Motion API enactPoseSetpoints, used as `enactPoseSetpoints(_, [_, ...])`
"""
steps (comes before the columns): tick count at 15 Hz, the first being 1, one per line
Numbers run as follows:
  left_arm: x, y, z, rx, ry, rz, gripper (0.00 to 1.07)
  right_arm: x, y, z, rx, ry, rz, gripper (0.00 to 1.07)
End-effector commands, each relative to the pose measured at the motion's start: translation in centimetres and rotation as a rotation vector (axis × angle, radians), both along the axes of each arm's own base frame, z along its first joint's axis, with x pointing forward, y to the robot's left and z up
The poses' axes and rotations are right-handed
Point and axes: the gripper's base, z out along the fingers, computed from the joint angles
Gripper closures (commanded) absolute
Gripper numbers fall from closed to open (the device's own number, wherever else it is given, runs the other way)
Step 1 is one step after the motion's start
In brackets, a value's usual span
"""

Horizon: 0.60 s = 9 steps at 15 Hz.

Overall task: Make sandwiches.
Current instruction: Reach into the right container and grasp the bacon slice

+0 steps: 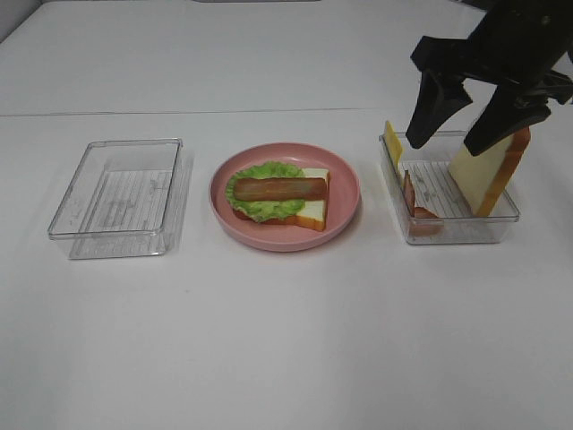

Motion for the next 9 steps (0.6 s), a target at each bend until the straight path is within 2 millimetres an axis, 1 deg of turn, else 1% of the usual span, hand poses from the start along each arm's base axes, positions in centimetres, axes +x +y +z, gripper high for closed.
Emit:
enactPoseSetpoints(1, [-0.3,0.1,0.0,-0.010,-0.028,-0.003,0.23,1.9,0.5,-1.1,-0.033,0.024,-0.004,0.39])
enactPoseSetpoints(5, [-0.3,0.1,0.0,-0.010,-0.028,-0.003,0.23,4.8,0.9,-2.6,-0.041,0.042,-0.035,0.40])
enactPoseSetpoints(6, [-0.3,0.1,0.0,-0.010,-0.028,-0.003,0.23,5.6,1.1,-3.7,-0.058,0.087,-0.019,0.42])
enactPoseSetpoints(7, [-0.3,0.1,0.0,-0.010,-0.028,-0.003,0.23,5.9,1.1,-4.2,-0.065,0.108,-0.014,0.44])
enactPoseSetpoints(8, [-0.3,0.1,0.0,-0.010,-0.028,-0.003,0.23,6.3,1.2,-5.1,-0.070,0.140,-0.007,0.44])
enactPoseSetpoints(9, [-0.3,0.1,0.0,-0.010,-0.028,-0.003,0.23,6.8,1.3,-6.4,-0.075,0.169,-0.006,0.44])
